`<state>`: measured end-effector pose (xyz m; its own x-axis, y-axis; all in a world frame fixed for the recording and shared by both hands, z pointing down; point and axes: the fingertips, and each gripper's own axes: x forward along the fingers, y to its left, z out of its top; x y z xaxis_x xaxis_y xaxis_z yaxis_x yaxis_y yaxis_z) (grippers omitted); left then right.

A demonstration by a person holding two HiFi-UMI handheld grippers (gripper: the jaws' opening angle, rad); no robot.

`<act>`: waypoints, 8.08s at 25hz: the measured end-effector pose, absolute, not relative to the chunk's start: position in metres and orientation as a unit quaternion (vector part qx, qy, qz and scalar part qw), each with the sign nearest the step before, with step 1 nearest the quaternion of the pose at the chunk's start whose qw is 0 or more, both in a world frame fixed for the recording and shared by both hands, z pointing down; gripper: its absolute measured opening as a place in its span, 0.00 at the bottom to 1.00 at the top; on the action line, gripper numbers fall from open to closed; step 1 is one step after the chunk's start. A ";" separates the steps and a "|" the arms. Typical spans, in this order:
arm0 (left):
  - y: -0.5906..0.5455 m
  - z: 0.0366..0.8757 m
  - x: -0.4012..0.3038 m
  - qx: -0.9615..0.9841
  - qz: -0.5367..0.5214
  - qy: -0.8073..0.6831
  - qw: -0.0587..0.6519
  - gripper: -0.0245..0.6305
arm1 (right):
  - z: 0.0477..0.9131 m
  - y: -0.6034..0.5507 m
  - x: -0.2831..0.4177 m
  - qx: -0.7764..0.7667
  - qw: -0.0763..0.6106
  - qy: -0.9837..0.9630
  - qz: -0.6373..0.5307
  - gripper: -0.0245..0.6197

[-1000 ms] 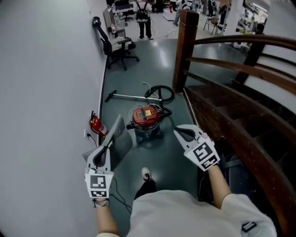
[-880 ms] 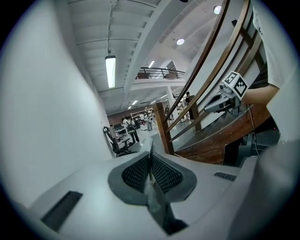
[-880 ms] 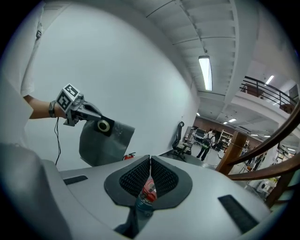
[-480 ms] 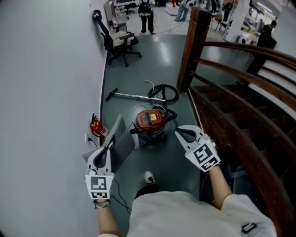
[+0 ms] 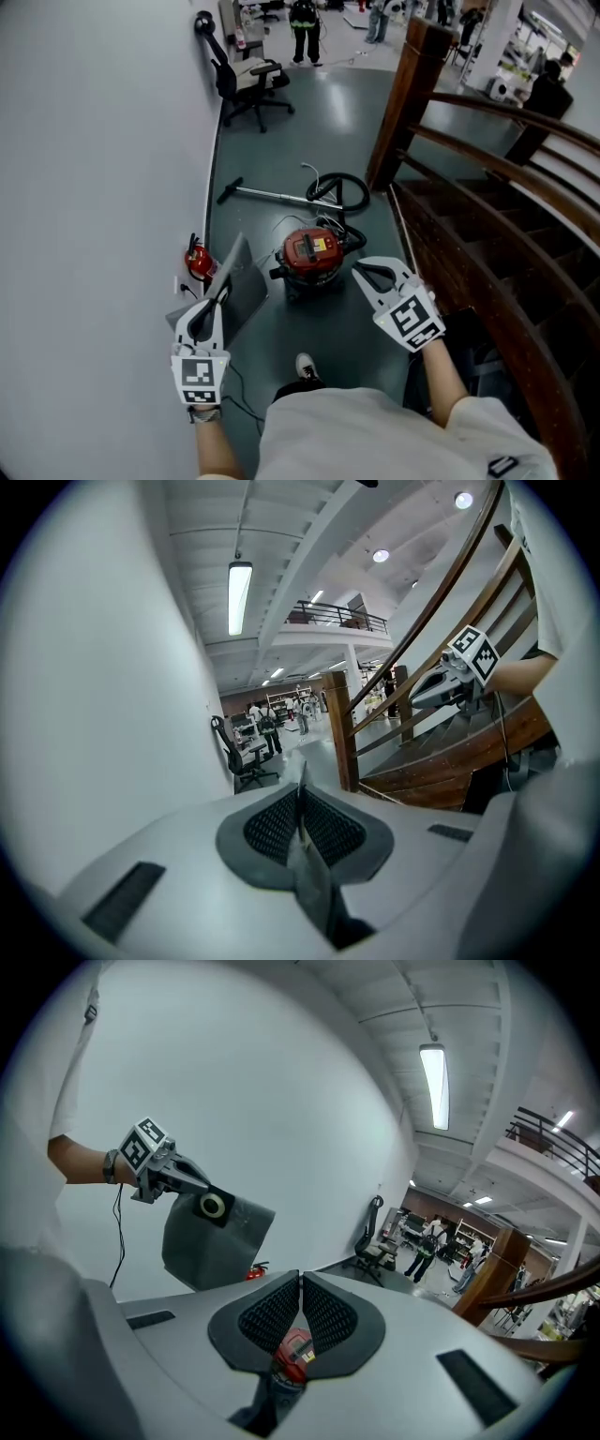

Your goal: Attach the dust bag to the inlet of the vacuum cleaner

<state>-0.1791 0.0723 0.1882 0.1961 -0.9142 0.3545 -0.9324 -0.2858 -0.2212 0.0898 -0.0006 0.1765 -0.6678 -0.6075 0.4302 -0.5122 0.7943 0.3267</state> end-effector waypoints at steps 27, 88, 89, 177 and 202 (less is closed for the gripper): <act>0.001 0.268 -0.217 0.719 0.218 -0.656 0.078 0.07 | 0.276 -0.097 0.079 0.269 0.244 -0.930 0.052 0.09; -0.062 0.598 -0.233 0.615 0.228 -0.718 0.232 0.07 | 0.624 -0.248 0.035 0.238 0.357 -0.884 0.187 0.09; -0.062 0.603 -0.231 0.615 0.229 -0.717 0.235 0.07 | 0.627 -0.249 0.036 0.237 0.355 -0.884 0.190 0.09; -0.135 0.785 -0.172 0.614 0.085 -0.690 0.375 0.07 | 0.726 -0.254 0.022 0.205 0.286 -0.860 0.370 0.26; -0.145 0.777 -0.156 0.663 0.112 -0.640 0.372 0.08 | 0.727 -0.252 0.018 0.186 0.282 -0.867 0.367 0.28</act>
<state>-0.1556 -0.1451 0.7767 0.1549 -0.7659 0.6240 -0.9318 0.0966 0.3499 0.0178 -0.2516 0.7275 -0.7722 -0.1159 0.6248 -0.5295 0.6609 -0.5318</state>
